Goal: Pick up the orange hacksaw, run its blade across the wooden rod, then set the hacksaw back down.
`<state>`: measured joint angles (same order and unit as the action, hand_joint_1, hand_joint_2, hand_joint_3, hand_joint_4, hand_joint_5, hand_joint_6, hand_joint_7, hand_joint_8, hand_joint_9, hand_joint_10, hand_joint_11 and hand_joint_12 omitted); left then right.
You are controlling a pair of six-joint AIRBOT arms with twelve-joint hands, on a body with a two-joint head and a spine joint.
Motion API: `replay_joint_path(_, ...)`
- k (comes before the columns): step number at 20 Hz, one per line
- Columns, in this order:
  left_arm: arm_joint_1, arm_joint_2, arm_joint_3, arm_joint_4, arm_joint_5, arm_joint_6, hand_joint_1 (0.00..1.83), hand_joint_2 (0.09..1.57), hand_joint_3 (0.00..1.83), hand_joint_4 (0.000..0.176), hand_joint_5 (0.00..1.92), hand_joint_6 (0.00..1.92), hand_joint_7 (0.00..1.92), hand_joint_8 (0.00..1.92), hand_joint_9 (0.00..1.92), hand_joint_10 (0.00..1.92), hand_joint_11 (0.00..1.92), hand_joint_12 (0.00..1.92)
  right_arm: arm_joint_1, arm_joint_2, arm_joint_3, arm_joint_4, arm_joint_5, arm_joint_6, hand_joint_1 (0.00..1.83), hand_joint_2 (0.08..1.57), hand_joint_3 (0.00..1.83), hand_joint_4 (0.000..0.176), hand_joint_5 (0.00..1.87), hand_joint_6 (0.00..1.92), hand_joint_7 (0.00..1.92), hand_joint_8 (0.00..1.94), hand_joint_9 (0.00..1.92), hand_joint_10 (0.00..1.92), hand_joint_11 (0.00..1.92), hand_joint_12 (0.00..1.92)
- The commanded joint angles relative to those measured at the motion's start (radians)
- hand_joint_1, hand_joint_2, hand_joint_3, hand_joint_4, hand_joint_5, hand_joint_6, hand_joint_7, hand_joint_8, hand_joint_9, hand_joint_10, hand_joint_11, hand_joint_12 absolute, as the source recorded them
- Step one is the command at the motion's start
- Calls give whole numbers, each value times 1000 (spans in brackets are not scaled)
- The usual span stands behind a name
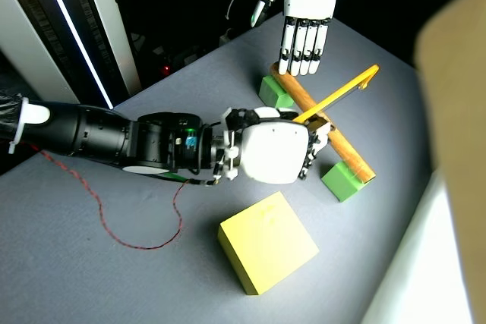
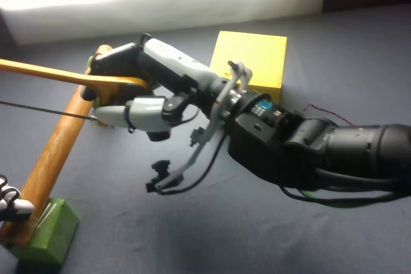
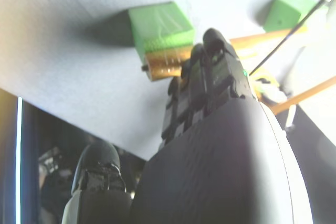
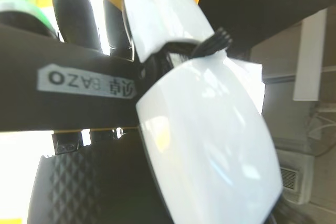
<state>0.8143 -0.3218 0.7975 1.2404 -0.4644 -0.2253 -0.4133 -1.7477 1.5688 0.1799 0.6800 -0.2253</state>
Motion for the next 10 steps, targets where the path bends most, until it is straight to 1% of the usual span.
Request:
replay_joint_path(1,-8,-6,4,-13,-9,2,105,1210,0,0,117,1,144,2,109,2,0,310,18,-8,11,-17,128,39,1249,1166,0,0,869,949,929,1335,1041,1213,1051,1454)
replay_joint_path(3,-8,-7,5,-13,-9,2,84,1213,1,0,101,4,126,1,86,3,0,222,21,-26,25,-21,120,50,1255,1155,0,0,899,918,946,1303,1040,1191,1040,1451)
replay_joint_path(4,-7,-7,6,-13,-9,2,72,1217,1,0,111,4,135,2,96,3,0,248,19,-31,25,-23,116,52,1257,1144,0,0,923,888,961,1267,1057,1145,1061,1404)
replay_joint_path(5,-7,-7,7,-13,-9,2,62,1224,3,0,103,1,123,1,88,1,0,232,13,-34,25,-33,115,56,1258,1137,0,0,924,894,979,1231,1082,1117,1079,1378)
replay_joint_path(6,-7,-7,8,-13,-9,2,44,1229,3,0,77,1,101,1,70,0,0,177,8,-35,25,-43,112,64,1256,1146,2,0,897,928,969,1256,1090,1152,1089,1433)
replay_joint_path(8,-8,-7,9,-13,-9,2,81,1217,0,0,101,3,135,4,96,3,0,245,-2,-33,24,-64,109,79,1240,1181,3,0,820,1027,916,1357,1049,1302,1061,1569)
replay_joint_path(9,-7,-7,10,-13,-9,2,79,1217,0,0,100,1,131,0,93,0,0,253,-7,-29,23,-71,108,82,1244,1176,0,0,837,993,923,1352,1046,1312,1065,1566)
replay_joint_path(10,-7,-7,10,-13,-10,2,88,1217,0,0,90,1,121,0,83,0,0,230,-10,-25,20,-72,108,83,1248,1167,0,0,862,972,932,1324,1022,1236,1025,1470)
